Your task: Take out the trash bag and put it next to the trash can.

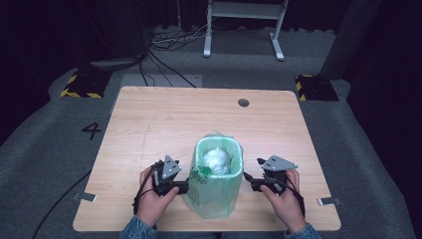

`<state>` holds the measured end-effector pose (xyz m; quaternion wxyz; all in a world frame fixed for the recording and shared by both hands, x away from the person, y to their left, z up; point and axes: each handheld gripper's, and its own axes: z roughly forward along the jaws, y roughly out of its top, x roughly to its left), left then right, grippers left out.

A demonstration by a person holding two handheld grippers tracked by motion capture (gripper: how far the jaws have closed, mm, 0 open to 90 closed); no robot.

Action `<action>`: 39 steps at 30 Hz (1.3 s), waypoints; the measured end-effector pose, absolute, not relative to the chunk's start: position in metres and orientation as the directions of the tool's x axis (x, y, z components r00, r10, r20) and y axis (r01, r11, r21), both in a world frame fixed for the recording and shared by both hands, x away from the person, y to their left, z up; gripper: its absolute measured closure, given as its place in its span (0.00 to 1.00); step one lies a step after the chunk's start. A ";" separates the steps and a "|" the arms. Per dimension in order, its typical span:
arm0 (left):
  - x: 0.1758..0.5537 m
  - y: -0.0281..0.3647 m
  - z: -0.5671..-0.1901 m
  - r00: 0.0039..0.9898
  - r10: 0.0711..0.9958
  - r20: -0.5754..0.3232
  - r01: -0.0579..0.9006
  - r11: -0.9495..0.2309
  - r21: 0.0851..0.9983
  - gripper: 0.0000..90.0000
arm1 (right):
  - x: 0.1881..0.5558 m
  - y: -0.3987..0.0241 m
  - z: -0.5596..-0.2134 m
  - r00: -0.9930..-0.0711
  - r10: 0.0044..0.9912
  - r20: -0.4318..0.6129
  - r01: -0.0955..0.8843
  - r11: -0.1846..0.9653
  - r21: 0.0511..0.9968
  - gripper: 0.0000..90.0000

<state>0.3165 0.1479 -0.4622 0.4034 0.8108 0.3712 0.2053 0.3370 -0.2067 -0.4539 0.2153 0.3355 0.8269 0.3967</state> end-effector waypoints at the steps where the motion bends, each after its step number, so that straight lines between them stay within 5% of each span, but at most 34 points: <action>1: 0.313 0.151 -0.461 0.637 0.770 0.038 0.436 -0.400 0.806 0.29 | 0.333 -0.210 -0.453 -0.686 0.723 -0.083 0.388 0.460 0.798 0.28; 13: 0.276 0.166 -0.468 0.682 0.728 0.065 0.415 -0.459 0.786 0.23 | 0.289 -0.210 -0.469 -0.787 0.616 -0.026 0.399 0.541 0.741 0.20; 22: 0.287 0.147 -0.488 0.753 0.657 0.030 0.423 -0.518 0.743 0.27 | 0.302 -0.177 -0.492 -0.825 0.564 0.024 0.403 0.559 0.725 0.21; 25: 0.289 0.145 -0.492 0.777 0.629 0.012 0.432 -0.547 0.717 0.42 | 0.308 -0.168 -0.499 -0.832 0.555 0.014 0.404 0.588 0.701 0.34; 27: 0.289 0.147 -0.494 0.786 0.618 0.004 0.432 -0.554 0.712 0.57 | 0.307 -0.167 -0.497 -0.837 0.547 -0.002 0.389 0.598 0.701 0.64; 32: 0.290 0.150 -0.494 0.795 0.607 -0.004 0.426 -0.553 0.716 0.95 | 0.303 -0.174 -0.494 -0.853 0.521 0.020 0.390 0.612 0.688 0.98; 39: 0.285 0.153 -0.487 0.787 0.616 -0.035 0.438 -0.517 0.736 1.00 | 0.290 -0.192 -0.486 -0.833 0.553 0.029 0.398 0.562 0.725 1.00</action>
